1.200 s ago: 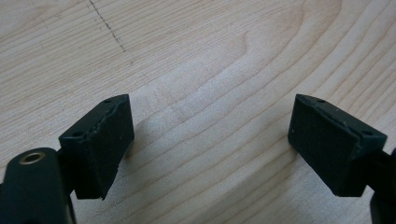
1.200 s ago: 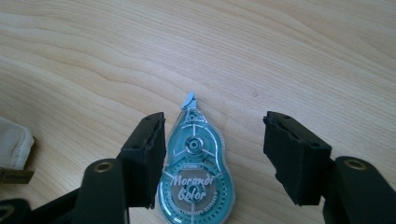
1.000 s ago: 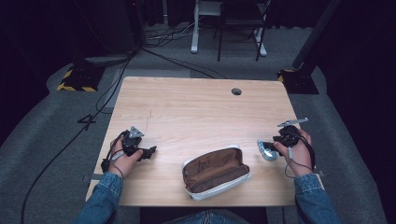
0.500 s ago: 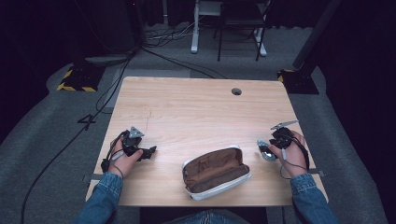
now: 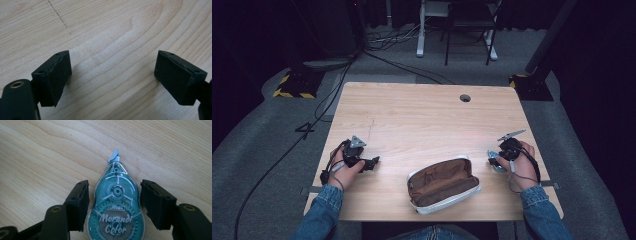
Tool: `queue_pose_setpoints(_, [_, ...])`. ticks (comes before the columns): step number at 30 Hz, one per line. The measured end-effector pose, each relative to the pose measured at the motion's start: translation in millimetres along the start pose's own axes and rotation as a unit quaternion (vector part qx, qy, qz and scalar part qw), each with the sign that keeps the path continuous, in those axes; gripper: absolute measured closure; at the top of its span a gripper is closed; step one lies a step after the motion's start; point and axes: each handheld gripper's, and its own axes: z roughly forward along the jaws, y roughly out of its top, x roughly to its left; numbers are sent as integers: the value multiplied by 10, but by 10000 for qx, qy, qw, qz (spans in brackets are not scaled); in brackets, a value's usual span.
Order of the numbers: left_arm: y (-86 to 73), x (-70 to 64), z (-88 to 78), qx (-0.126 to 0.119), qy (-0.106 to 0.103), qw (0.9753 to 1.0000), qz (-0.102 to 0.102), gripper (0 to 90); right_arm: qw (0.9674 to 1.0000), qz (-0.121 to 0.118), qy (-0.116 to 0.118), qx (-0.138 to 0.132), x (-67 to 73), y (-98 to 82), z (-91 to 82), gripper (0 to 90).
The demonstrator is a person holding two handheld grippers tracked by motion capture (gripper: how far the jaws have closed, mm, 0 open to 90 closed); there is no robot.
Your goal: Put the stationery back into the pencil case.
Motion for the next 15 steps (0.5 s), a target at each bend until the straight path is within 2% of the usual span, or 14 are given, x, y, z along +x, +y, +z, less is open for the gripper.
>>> queue_pose_setpoints(5, [0,0,0,0,-1,10000,0,146,10000,7,10,29,-3,1,-16,490])
queue_pose_setpoints(15, [0,1,0,3,0,10000,6,146,10000,-5,-6,47,0,4,-20,497])
